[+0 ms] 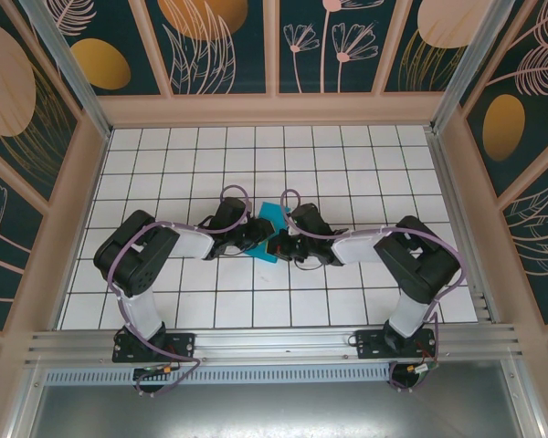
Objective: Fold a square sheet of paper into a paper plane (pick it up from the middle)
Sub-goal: Fold the triangle a second time at the center of the table.
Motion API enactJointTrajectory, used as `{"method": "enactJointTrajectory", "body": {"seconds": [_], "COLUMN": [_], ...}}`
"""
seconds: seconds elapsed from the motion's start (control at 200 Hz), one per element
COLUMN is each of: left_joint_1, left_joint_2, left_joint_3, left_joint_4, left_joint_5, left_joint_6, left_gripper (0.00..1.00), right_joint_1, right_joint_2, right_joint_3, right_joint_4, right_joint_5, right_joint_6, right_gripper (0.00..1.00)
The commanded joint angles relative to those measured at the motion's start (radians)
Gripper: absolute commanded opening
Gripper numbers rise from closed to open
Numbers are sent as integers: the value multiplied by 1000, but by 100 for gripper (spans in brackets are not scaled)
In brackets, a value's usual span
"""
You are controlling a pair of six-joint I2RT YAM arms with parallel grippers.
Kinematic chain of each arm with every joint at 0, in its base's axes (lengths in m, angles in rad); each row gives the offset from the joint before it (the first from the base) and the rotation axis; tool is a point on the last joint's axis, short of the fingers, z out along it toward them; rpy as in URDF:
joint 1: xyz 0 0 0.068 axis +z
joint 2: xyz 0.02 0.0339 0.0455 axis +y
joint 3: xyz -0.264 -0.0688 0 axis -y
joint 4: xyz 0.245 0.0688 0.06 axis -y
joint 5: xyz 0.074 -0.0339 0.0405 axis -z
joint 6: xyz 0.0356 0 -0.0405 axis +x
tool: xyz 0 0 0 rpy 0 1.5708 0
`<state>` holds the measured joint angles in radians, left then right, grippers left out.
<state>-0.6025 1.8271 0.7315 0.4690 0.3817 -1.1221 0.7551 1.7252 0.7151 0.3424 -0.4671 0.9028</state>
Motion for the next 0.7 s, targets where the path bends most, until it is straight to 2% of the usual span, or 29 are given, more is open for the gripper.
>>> {"method": "enactJointTrajectory", "body": {"seconds": [0.0, 0.44, 0.696], "left_joint_1": [-6, -5, -6], "left_joint_2": [21, 17, 17], "left_joint_3": [-11, -8, -10], "left_joint_4": [-61, -77, -87], "left_joint_5": [-20, -26, -36], "left_joint_6": [13, 17, 16], "left_gripper": [30, 29, 29], "right_joint_1": [-11, -13, -5], "right_joint_2": [25, 62, 34], "right_joint_3": [-13, -65, -69], "right_joint_4": [16, 53, -56], "right_joint_5": [-25, -77, -24], "right_joint_6": [32, 78, 67], "right_gripper": [1, 1, 1]}}
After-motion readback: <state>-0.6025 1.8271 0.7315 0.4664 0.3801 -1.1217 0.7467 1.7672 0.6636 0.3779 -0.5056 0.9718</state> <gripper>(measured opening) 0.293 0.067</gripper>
